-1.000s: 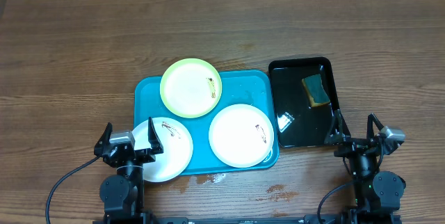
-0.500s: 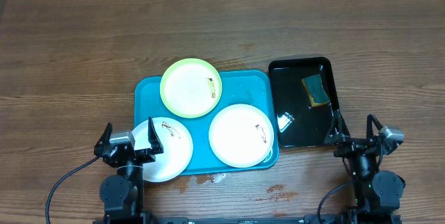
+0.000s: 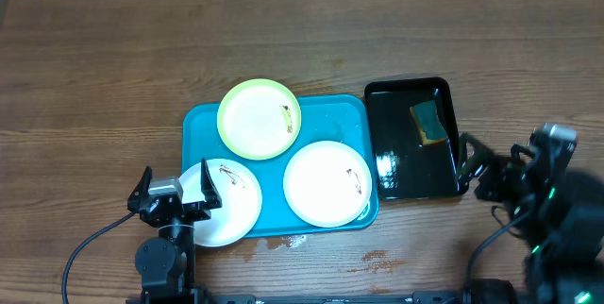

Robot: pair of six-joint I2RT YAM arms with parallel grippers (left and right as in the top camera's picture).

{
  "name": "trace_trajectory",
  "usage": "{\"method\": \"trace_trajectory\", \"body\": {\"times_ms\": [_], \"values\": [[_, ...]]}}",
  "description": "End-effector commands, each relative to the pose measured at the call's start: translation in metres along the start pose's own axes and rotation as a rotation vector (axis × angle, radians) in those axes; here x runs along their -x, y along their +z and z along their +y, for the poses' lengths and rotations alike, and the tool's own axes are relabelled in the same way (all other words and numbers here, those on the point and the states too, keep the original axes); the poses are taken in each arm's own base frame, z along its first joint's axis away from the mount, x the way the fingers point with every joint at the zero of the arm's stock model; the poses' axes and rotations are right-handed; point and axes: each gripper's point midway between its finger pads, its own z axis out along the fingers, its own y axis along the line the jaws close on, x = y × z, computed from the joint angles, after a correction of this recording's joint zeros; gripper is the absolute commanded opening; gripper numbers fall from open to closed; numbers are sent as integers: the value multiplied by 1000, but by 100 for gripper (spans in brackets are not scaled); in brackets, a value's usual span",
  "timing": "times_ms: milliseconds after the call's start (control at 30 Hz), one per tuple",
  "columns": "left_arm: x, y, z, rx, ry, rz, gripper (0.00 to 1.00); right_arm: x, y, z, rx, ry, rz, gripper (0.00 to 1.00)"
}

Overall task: Clean dirty plates on tray and stack at the side
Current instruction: 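Move the right gripper over the black tray above the green sponge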

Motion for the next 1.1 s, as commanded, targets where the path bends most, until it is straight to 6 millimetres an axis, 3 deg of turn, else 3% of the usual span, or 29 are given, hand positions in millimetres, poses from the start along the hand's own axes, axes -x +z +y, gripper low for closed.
{"method": "trace_trajectory", "body": {"times_ms": [0,133,267,367,467,567,867,1067], "values": [[1,0,1,9,-14,-9,100,28,-3,12,-33,-17,157,100],[1,0,1,9,-14,-9,100,42,3,18,-78,23,357,100],[1,0,1,9,-14,-9,100,53,22,23,-82,49,462,100],[1,0,1,9,-14,-8,100,38,50,29,-44,35,567,97],[1,0,1,9,-14,-9,100,17,72,30,-72,-17,663,82],[1,0,1,9,-14,-9,100,1,96,22,-169,-95,719,74],[1,0,1,9,-14,-9,100,-33,161,11,-239,-150,815,75],[1,0,1,9,-14,-9,100,-43,183,7,-244,-150,831,80]]}}
